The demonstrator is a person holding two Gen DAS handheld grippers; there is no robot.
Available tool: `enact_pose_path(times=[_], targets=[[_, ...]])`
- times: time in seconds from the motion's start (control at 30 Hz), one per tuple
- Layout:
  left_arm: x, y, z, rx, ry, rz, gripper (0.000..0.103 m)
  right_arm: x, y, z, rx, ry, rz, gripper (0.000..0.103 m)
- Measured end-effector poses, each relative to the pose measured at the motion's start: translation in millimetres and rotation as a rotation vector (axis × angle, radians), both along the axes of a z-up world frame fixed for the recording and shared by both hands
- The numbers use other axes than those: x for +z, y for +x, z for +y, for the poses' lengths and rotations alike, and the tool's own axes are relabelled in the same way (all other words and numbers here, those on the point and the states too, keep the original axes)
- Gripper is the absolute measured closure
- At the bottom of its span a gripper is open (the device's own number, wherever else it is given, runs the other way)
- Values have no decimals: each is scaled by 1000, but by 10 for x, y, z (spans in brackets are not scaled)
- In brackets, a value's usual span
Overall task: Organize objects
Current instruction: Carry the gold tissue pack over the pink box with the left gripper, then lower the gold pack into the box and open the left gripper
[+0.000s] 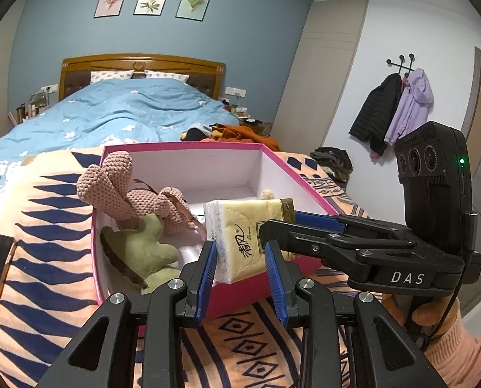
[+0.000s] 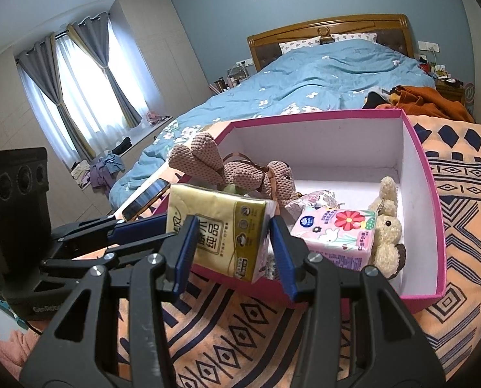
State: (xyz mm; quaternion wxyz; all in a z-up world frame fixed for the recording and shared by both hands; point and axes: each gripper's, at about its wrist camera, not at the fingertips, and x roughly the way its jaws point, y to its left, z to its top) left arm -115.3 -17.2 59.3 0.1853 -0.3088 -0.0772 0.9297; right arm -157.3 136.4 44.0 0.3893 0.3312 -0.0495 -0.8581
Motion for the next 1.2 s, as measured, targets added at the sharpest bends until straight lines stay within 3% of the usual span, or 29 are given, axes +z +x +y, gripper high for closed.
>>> enact_pose_path(times=[1.2], targets=[[-263, -238, -24, 29, 6, -83, 73, -229, -207, -160, -24, 72, -47, 54]])
